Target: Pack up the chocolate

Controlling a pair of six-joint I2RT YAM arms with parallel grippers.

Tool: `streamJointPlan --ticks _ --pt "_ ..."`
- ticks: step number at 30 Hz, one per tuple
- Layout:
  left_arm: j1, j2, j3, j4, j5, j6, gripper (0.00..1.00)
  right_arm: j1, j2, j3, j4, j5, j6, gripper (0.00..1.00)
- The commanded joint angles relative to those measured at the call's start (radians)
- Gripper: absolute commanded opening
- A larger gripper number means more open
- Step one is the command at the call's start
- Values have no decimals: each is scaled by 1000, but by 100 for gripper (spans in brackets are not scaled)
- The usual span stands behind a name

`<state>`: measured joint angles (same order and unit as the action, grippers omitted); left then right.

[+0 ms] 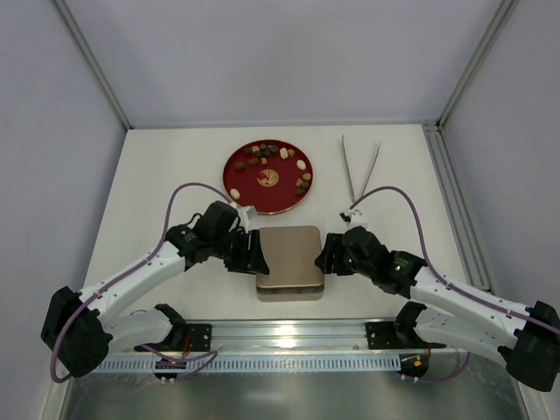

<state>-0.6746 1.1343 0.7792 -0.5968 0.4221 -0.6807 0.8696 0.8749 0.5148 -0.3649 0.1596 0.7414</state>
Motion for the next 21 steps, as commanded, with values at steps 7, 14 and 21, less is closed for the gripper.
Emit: streamJointPlan --ticks 7,14,21 --pt "-164 -106 -43 21 -86 -108 42 -234 376 446 20 -218 -304 56" --pt "-335 -225 -193 196 -249 -281 31 -294 723 737 -58 -371 -422 52" --pt "-548 -183 -273 359 -466 -422 13 -288 863 849 -121 -420 -461 43"
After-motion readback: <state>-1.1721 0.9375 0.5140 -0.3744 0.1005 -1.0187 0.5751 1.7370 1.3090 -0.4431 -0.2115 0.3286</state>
